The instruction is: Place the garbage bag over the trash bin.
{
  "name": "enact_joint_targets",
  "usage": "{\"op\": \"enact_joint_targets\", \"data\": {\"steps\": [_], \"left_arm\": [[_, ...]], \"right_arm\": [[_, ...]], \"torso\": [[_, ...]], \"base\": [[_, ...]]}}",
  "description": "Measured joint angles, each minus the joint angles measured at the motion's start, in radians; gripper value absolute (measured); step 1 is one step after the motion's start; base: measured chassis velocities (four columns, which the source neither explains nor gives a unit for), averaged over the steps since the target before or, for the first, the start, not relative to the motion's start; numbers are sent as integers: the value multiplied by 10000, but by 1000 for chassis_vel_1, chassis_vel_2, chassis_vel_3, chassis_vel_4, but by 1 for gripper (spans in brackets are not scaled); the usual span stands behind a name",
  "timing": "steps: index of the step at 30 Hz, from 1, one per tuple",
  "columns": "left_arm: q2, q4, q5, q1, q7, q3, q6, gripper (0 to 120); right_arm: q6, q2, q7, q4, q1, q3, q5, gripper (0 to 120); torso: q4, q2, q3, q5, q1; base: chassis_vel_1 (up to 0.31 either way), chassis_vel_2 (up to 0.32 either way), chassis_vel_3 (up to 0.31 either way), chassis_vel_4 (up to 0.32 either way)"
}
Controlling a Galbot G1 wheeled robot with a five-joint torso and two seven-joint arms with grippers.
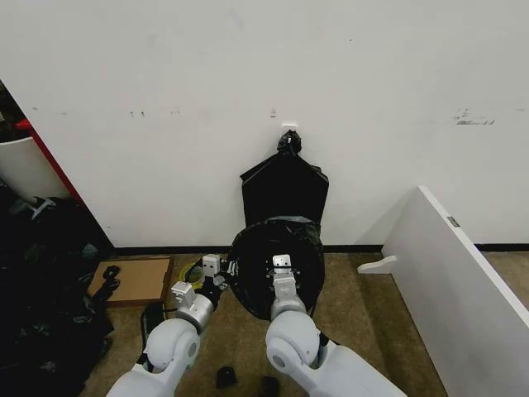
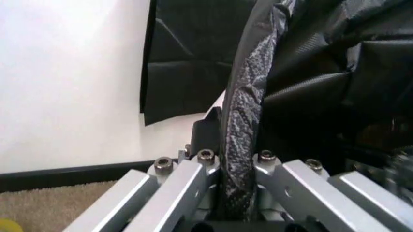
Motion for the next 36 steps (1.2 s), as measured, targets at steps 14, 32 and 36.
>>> {"op": "enact_joint_targets", "data": {"steps": [14,32,36], "left_arm": [[-173,654,279,-80,343,295,-533,0],[-65,786,233,-201,432,111,-715,0],[-4,782,202,-202,428,80,-741,0]], "right_arm": [[-41,526,-205,-2089,1184,82,66,0],[89,166,-960,-970,453,-342,212,0],[458,-149,-1340,-467,136,-85,-321,0]], "torso": [[1,-1,0,-1,0],[0,0,-1,-1,0],[-1,0,-1,0,-1]], "base": [[0,0,0,0],[0,0,0,0],[0,0,0,0]]}}
